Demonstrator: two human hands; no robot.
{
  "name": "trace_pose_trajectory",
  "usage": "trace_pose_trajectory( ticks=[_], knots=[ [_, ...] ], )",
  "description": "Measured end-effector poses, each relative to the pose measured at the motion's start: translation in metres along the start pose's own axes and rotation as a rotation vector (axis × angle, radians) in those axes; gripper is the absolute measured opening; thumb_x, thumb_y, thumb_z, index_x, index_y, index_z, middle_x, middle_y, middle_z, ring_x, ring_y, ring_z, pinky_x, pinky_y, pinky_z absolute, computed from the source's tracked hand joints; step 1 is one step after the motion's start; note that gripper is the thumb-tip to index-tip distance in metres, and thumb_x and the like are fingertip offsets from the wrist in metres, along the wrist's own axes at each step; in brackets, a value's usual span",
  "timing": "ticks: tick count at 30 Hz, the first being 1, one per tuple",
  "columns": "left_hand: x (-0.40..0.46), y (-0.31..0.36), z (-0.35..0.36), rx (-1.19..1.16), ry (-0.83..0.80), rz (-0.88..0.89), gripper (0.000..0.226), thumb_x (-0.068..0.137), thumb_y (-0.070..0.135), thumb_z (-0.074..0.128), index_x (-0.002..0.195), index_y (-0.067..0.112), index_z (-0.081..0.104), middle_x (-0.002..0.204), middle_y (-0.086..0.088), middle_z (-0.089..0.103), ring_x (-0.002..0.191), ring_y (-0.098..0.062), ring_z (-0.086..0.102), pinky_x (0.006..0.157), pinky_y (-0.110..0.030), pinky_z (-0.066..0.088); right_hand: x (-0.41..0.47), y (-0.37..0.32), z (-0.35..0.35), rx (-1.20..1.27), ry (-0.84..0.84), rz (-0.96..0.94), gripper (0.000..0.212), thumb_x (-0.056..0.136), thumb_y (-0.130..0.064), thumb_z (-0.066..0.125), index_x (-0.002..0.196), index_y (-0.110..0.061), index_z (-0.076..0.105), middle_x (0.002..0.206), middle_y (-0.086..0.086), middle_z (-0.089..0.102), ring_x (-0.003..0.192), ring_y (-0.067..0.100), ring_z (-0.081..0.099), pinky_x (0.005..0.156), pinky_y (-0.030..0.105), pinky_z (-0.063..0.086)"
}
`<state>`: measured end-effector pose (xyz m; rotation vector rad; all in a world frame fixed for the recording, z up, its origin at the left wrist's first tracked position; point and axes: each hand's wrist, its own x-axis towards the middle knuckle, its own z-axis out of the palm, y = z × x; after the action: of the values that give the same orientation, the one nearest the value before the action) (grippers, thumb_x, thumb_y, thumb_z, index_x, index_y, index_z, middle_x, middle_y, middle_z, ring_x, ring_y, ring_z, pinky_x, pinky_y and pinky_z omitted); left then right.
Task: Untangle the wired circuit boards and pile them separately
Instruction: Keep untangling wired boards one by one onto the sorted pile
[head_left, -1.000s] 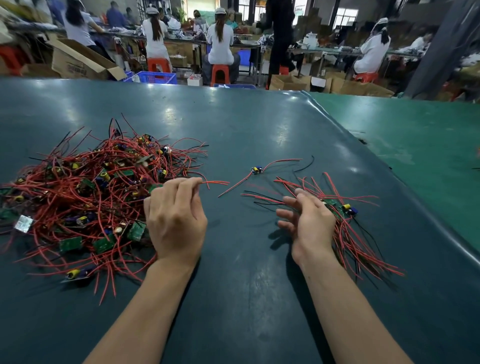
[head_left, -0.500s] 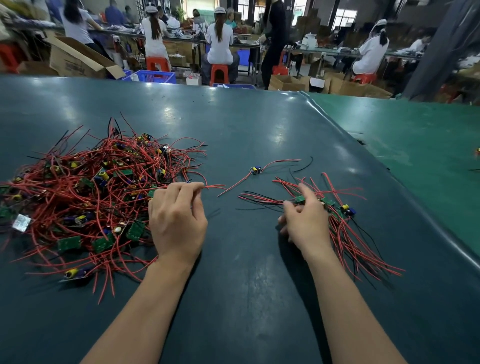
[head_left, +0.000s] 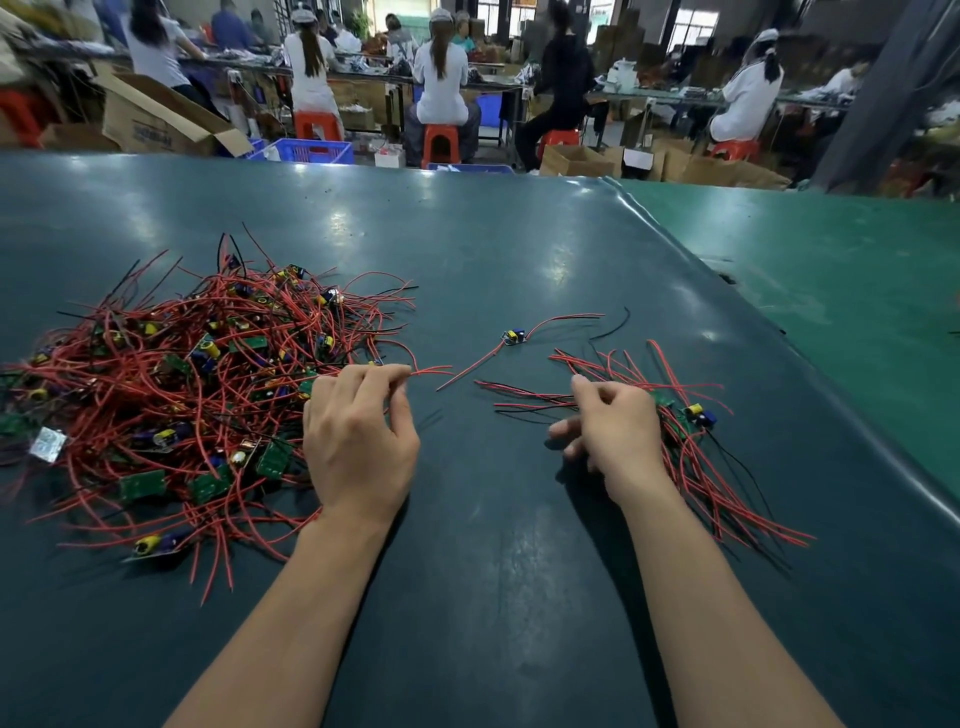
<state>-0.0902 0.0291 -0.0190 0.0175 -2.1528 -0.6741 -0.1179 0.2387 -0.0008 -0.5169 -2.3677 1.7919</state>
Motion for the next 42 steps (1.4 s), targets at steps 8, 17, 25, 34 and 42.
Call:
trace_pose_trajectory(
  ticks=[8, 17, 25, 34, 42],
  knots=[
    [0.001, 0.000, 0.001, -0.013, -0.015, -0.024, 0.015, 0.086, 0.005, 0.068, 0.100, 0.010, 0.072, 0.094, -0.007, 0.068, 0.085, -0.032, 0.056, 0.077, -0.044, 0.048, 0.015, -0.023, -0.010, -0.440, 0.155, -0.141, 0.017, 0.095, -0.018, 0.053, 0.091, -0.013, 0.068, 0.064, 0.008, 0.070, 0.058, 0.023, 0.068, 0.062, 0.036, 0.058],
    [0.001, -0.001, 0.000, -0.039, -0.001, -0.025, 0.015, 0.086, 0.004, 0.069, 0.099, 0.010, 0.072, 0.093, -0.006, 0.069, 0.084, -0.032, 0.056, 0.079, -0.043, 0.047, 0.017, -0.035, 0.006, -1.186, 0.045, -0.151, 0.034, 0.087, 0.002, 0.051, 0.119, -0.008, 0.058, 0.124, 0.015, 0.059, 0.115, 0.037, 0.058, 0.078, 0.038, 0.044],
    [0.002, 0.001, 0.001, -0.034, 0.014, -0.009, 0.014, 0.087, 0.004, 0.068, 0.099, 0.009, 0.073, 0.093, -0.007, 0.069, 0.083, -0.033, 0.056, 0.078, -0.044, 0.047, 0.013, -0.037, -0.009, -1.017, 0.469, -0.534, 0.032, 0.084, 0.008, 0.050, 0.105, -0.009, 0.068, 0.108, 0.010, 0.058, 0.104, 0.033, 0.050, 0.067, 0.034, 0.033],
    [0.001, 0.004, -0.003, -0.082, 0.145, 0.070, 0.013, 0.090, 0.005, 0.068, 0.102, 0.009, 0.072, 0.098, -0.005, 0.073, 0.085, -0.029, 0.067, 0.075, -0.042, 0.051, -0.004, -0.065, -0.025, -1.113, 0.611, -0.423, 0.029, 0.082, 0.005, 0.055, 0.099, -0.011, 0.070, 0.109, 0.013, 0.053, 0.097, 0.035, 0.050, 0.087, 0.043, 0.035],
    [-0.006, 0.014, -0.001, -0.332, 0.145, 0.395, 0.015, 0.092, 0.006, 0.067, 0.106, 0.006, 0.074, 0.114, -0.008, 0.064, 0.097, -0.024, 0.065, 0.082, -0.040, 0.054, -0.020, -0.022, -0.008, -0.943, 0.439, -0.620, 0.029, 0.087, -0.007, 0.063, 0.115, -0.008, 0.066, 0.120, 0.017, 0.056, 0.117, 0.038, 0.046, 0.105, 0.040, 0.033]
  ],
)
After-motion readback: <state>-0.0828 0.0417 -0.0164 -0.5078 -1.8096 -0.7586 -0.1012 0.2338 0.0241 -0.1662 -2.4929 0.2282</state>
